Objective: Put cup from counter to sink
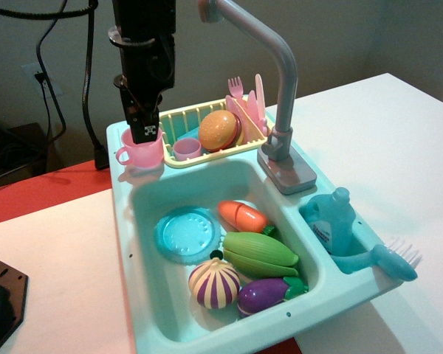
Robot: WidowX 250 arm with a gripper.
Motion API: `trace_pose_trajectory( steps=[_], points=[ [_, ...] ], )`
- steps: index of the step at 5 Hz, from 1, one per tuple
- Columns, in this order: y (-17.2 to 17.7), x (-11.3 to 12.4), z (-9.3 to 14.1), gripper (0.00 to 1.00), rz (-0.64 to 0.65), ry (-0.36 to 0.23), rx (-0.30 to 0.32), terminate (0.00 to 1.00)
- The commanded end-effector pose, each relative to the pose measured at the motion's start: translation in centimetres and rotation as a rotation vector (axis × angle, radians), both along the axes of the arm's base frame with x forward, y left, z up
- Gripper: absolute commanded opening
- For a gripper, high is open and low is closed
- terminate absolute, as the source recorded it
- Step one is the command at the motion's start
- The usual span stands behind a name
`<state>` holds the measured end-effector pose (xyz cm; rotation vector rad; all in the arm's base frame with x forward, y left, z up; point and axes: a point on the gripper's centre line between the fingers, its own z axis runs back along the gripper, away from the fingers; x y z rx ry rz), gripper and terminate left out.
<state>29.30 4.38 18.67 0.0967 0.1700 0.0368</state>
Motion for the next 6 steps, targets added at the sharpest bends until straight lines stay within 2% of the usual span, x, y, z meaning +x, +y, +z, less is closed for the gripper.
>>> trace_pose_trajectory(
  steps=[1,2,4,5,6],
  points=[
    [0.0,0.0,0.0,1.00,0.000,0.000,0.000,0.00],
    [1.3,0.6,-0.5,1.00,0.026,0.006,0.010,0.00],
    [1.2,-0.2,-2.7,1.00,0.016,0.062,0.010,0.00],
    [1.2,-0.8,-3.2,0.00,0.023,0.053,0.025,0.00],
    [1.0,-1.1,-3.2,0.00,0.015,0.044,0.035,0.00]
  ],
)
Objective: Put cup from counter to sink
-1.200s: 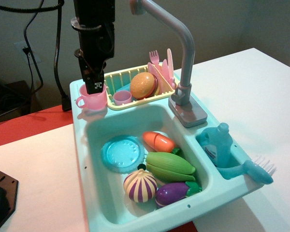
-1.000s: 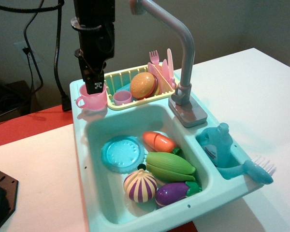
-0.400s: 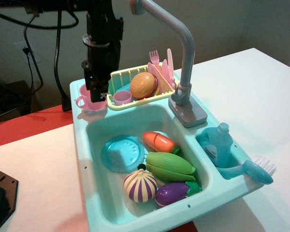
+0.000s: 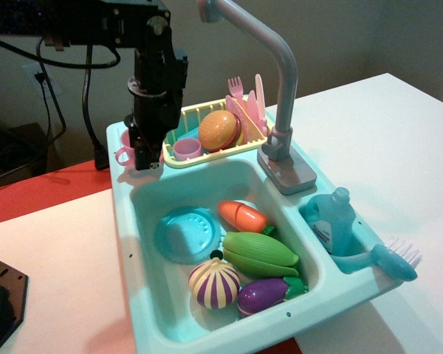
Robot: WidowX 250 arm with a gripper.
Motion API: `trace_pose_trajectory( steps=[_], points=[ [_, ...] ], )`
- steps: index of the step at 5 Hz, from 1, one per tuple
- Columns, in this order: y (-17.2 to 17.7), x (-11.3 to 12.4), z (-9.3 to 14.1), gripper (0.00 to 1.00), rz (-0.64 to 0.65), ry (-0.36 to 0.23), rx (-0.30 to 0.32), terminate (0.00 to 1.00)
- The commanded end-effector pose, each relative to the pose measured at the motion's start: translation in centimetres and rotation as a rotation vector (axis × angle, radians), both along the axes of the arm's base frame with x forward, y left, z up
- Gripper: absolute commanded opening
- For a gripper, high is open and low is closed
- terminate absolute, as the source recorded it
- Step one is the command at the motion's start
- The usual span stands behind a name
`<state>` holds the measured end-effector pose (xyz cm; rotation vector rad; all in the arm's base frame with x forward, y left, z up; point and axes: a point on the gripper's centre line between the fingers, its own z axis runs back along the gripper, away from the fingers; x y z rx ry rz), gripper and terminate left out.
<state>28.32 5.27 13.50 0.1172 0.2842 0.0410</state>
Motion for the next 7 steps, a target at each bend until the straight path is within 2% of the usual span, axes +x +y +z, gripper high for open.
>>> trace_pose_trajectory(
  steps=[1,2,3,4,5,7],
  points=[
    [0.0,-0.2,2.0,0.00,0.002,-0.078,0.016,0.00],
    [0.1,-0.1,2.3,0.00,-0.003,-0.096,0.021,0.00],
    [-0.6,1.3,3.7,0.00,-0.039,-0.135,0.040,0.00],
    [-2.9,3.2,4.5,0.00,-0.092,-0.177,0.034,0.00],
    [-5.8,4.5,4.3,0.00,-0.141,-0.197,0.000,0.00],
    [-10.9,4.0,0.6,0.00,-0.192,-0.159,-0.053,0.00]
  ],
)
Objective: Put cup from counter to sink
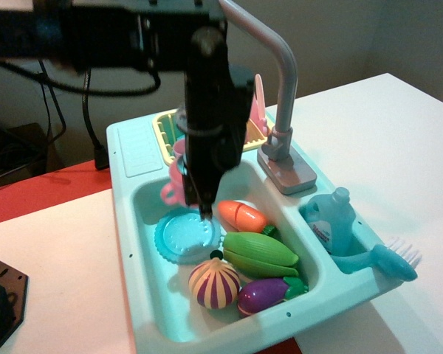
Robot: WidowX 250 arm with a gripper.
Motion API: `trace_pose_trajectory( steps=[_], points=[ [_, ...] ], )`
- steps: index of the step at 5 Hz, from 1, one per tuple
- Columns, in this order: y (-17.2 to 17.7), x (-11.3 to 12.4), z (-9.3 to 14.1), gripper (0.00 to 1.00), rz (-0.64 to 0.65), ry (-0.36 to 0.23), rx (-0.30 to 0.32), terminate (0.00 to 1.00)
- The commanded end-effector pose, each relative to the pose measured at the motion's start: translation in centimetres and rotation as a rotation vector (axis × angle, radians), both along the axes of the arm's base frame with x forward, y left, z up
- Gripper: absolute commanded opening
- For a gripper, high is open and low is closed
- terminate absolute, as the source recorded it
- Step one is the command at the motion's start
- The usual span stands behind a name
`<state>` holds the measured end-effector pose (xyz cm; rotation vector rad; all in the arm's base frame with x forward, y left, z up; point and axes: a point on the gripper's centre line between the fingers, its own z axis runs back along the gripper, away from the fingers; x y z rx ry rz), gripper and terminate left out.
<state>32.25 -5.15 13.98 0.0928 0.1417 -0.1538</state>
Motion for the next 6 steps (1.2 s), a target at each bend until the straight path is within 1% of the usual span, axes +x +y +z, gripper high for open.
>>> trace_pose_trajectory(
  steps=[1,2,3,4,5,6],
  points=[
    [-1.5,-0.4,-2.4,0.00,0.006,-0.005,-0.003,0.00],
    [-1.9,-0.7,-4.4,0.00,0.003,0.016,0.004,0.00],
    [-2.0,-0.7,-5.4,0.00,0.009,0.025,0.010,0.00],
    [-1.7,-0.8,-4.9,1.00,0.024,0.022,0.027,0.00],
    [-1.1,-1.5,-3.9,1.00,0.046,0.037,0.048,0.00],
    [-0.2,-2.4,-1.1,1.00,0.058,0.017,0.057,0.00]
  ],
)
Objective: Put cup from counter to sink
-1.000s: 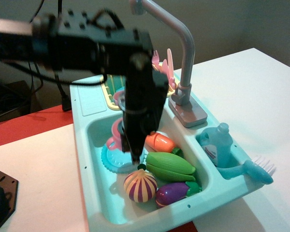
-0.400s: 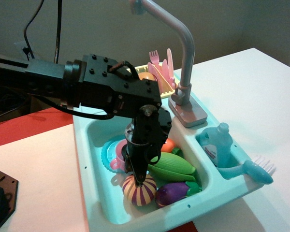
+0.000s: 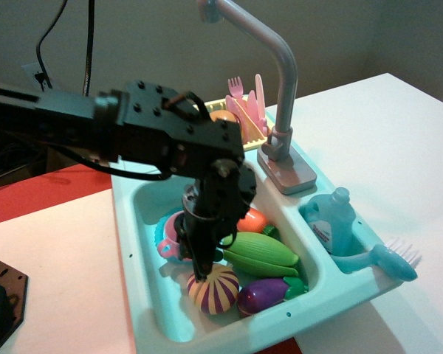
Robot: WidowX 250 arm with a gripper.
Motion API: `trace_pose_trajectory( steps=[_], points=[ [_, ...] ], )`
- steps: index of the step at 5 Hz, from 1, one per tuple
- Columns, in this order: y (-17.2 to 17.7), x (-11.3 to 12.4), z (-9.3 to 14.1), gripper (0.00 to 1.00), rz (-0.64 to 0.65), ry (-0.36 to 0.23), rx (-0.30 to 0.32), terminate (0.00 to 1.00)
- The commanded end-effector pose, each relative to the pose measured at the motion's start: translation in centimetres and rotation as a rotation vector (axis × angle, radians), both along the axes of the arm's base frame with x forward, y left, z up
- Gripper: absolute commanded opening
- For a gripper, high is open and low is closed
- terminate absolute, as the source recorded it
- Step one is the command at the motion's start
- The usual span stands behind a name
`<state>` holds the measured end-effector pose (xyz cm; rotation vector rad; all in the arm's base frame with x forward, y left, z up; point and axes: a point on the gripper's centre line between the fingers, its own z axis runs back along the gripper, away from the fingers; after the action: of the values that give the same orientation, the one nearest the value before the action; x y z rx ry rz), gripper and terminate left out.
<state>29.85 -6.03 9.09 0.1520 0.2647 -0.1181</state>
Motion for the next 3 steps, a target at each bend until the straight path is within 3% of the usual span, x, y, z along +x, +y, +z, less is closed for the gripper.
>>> trace_pose_trajectory(
  steps=[1,2,3],
  points=[
    [1.8,-0.7,8.0,1.00,0.043,-0.146,-0.043,0.00],
    [3.0,-1.6,10.5,1.00,0.074,-0.158,-0.051,0.00],
    [5.2,-2.6,10.4,1.00,0.107,-0.144,-0.030,0.00]
  ],
)
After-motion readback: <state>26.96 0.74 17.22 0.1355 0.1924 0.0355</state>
